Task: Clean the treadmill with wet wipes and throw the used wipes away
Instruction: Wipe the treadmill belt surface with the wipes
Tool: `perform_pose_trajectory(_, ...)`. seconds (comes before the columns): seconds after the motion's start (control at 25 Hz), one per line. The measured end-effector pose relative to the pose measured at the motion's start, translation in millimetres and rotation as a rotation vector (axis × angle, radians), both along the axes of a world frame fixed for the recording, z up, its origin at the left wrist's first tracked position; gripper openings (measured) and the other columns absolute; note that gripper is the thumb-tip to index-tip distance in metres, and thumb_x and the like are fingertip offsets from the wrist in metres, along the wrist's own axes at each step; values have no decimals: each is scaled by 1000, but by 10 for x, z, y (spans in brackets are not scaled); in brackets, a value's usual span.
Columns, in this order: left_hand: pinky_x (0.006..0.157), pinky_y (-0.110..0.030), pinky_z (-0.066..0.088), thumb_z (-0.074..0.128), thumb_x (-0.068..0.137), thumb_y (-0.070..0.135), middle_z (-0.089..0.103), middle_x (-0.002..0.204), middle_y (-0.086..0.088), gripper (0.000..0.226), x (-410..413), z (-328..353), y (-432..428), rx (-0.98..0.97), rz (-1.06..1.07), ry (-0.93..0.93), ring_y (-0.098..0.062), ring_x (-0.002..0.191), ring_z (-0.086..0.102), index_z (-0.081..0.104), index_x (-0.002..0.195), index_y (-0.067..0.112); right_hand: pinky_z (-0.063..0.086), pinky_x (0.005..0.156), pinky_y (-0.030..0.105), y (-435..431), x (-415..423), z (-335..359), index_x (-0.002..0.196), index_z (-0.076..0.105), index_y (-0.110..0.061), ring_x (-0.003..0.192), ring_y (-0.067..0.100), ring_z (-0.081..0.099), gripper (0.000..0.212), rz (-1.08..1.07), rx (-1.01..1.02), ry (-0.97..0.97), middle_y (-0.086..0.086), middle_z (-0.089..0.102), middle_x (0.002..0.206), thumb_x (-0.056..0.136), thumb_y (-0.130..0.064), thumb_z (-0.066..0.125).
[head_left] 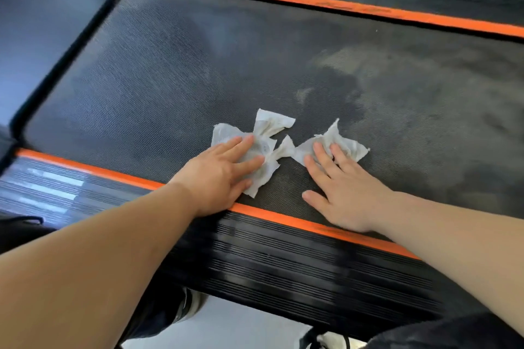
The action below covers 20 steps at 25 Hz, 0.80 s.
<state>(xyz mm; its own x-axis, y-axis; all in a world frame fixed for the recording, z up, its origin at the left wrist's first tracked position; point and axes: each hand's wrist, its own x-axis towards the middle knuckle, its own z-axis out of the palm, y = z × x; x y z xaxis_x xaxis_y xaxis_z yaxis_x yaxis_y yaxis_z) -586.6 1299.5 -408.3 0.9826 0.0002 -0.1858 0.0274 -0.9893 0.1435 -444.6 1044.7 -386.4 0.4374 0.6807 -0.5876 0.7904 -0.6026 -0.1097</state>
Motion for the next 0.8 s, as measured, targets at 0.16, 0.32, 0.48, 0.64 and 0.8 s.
perform_pose_trajectory(0.16,123,-60,17,32,100,58,4,172,-3,62,214,-27,35,169,-179,-30,-29,157,9,27,159,40,7,127,47,217,135,123,162,6,-34,157,22,-12,74,-31,187,-102,-1,-16,170,97,-69,6)
perform_pose_trajectory(0.32,124,-59,9,29,100,65,-1,172,-5,69,453,-67,85,199,-316,-49,-33,158,0,14,162,38,-1,126,50,293,118,44,163,0,-27,154,31,-21,83,-59,132,-237,4,-23,168,91,-67,1)
perform_pose_trajectory(0.48,127,-51,2,17,98,68,-6,171,-8,74,747,-128,92,201,-442,-3,-30,157,-10,3,163,34,-9,126,44,232,254,-95,160,-17,-28,150,16,-32,77,-34,119,-15,-7,-33,164,97,-68,1)
perform_pose_trajectory(0.64,127,-43,-6,3,104,56,-12,170,-8,65,864,-158,74,137,-112,77,-24,156,-18,-7,162,28,-7,127,45,206,535,-215,161,-14,-21,153,17,-26,85,-222,52,-20,0,-26,167,93,-70,1)
perform_pose_trajectory(0.8,126,-46,-7,-5,99,53,-19,168,-13,72,658,-119,-256,73,64,143,-30,154,-22,-12,161,18,-14,125,43,255,282,-108,159,-19,-12,151,26,-29,99,-308,-51,60,8,-31,164,87,-78,-2)
